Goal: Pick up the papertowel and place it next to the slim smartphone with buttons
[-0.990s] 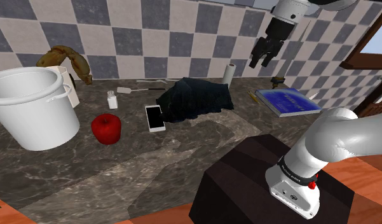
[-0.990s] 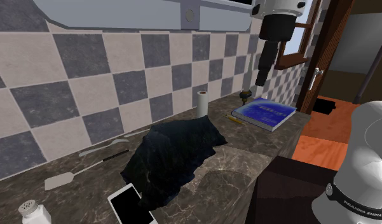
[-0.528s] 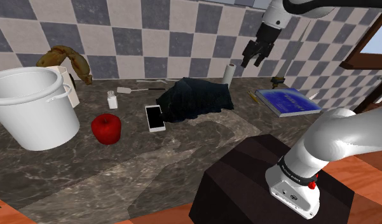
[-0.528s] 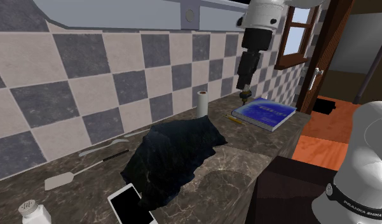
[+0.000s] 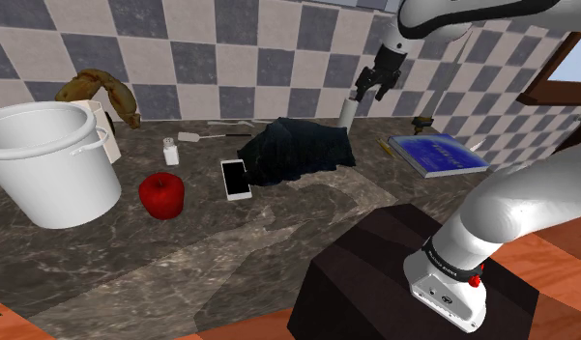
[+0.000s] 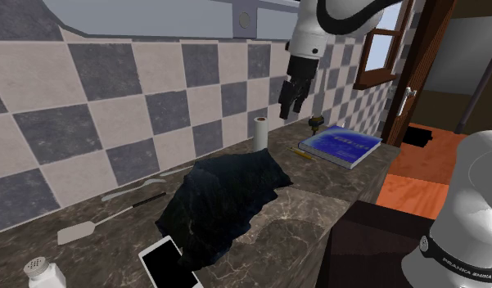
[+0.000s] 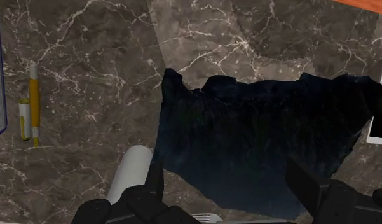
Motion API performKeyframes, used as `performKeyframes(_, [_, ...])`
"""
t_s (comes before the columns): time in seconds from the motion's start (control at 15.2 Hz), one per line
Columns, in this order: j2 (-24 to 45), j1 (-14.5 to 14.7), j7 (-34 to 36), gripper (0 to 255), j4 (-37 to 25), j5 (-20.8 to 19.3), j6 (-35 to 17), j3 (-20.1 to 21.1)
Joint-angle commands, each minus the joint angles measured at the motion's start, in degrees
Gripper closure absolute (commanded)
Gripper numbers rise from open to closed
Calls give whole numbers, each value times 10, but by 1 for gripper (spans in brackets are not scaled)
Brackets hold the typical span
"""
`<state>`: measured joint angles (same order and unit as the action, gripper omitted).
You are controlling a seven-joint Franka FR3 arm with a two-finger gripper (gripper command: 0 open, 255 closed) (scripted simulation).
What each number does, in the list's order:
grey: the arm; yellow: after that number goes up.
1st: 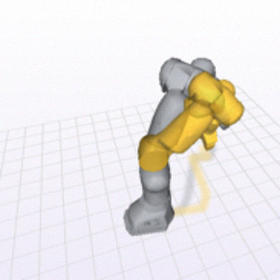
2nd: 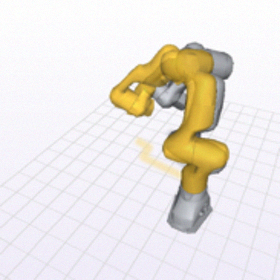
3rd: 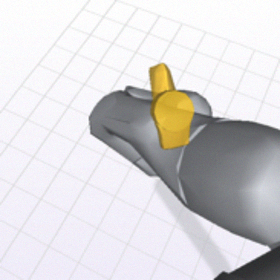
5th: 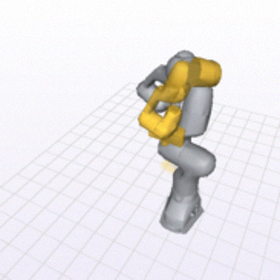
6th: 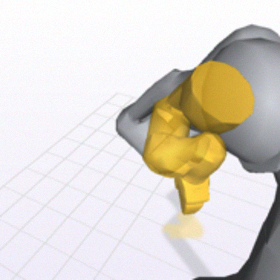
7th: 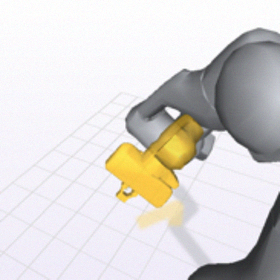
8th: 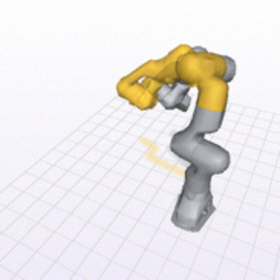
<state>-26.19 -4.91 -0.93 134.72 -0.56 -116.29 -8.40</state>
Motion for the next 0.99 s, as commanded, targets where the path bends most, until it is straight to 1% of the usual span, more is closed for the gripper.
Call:
performKeyframes(0.0, [36,-5,0,0,-15,-3,-27,-7])
performKeyframes(0.4, [147,-21,-8,0,-79,-4,-91,-34])
performKeyframes(0.79, [260,-38,-20,0,-163,11,-135,-59])
performKeyframes(0.92, [269,-39,-22,0,-164,14,-143,-59])
